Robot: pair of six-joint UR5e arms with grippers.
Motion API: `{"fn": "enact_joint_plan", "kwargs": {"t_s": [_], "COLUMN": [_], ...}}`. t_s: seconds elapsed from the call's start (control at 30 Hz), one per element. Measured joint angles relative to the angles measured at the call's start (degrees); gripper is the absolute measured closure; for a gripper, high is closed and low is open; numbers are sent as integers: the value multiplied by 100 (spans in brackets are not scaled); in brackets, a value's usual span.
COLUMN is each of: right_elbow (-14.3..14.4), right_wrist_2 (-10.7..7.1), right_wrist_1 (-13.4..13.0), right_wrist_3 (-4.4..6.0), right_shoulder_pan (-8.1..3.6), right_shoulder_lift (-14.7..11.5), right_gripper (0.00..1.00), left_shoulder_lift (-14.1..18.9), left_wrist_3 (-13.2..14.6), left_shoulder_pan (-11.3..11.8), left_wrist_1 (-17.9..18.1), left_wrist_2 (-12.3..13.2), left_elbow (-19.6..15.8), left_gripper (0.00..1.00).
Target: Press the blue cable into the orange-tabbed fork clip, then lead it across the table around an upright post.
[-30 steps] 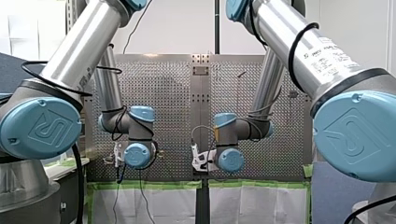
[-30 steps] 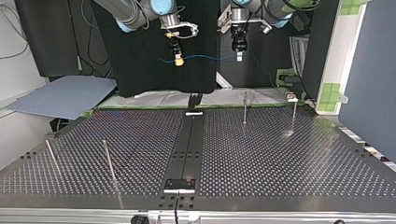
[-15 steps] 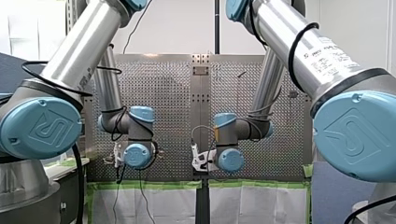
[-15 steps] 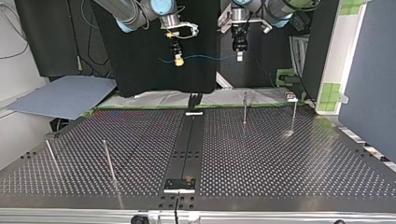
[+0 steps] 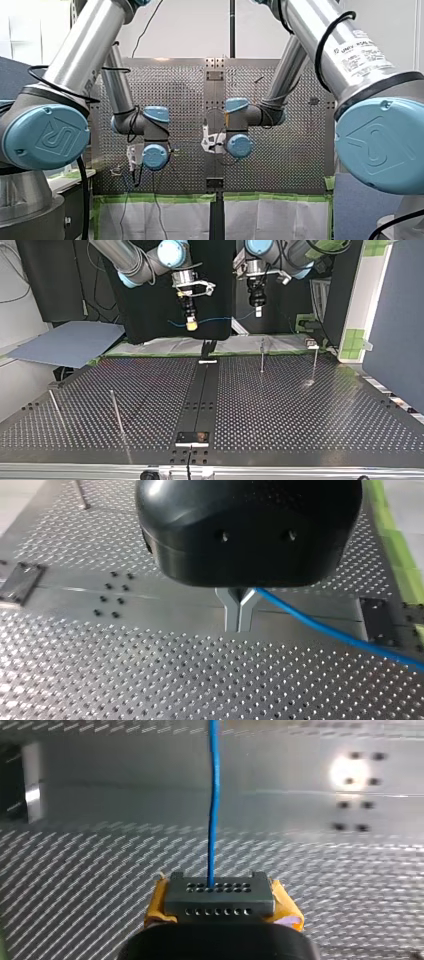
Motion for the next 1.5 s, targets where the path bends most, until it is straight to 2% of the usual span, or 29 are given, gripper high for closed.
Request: {"fn": "enact_joint_plan", "kwargs": {"t_s": [0.1,0.27,0.4,0.53,0.8,1.03,1.17,1.27,1.5], "right_elbow": [-63,-90,-110,-137,-262,-381,-500,-583,-732], "right_wrist_2": [-116,-202,-268,-296,-342,-361,-375,-379,-423], "right_wrist_1": [-31,-179,-316,-422,-493,-506,-499,-499,-481], "right_wrist_3": [150,280,328,342,356,357,354,354,353], "right_shoulder_pan": [-36,-76,-93,-106,-123,-185,-229,-256,-350], "right_shoulder_lift": [-106,14,198,427,895,1252,1483,1587,1641], "right_gripper": [100,100,100,100,100,100,100,100,100], "left_shoulder_lift": [167,468,614,612,273,-106,-367,-549,-938], "left_wrist_3": [-167,-310,-326,-279,-211,-217,-90,-22,-16], "left_shoulder_pan": [73,311,511,734,1122,1239,1303,1355,1482], "left_wrist_1": [-42,6,14,44,337,714,885,917,935], "left_wrist_2": [8,130,312,531,865,1054,1123,1142,1168], "left_elbow": [-124,-398,-532,-615,-603,-374,-314,-305,-300], "left_gripper": [100,100,100,100,100,100,100,100,100]}}
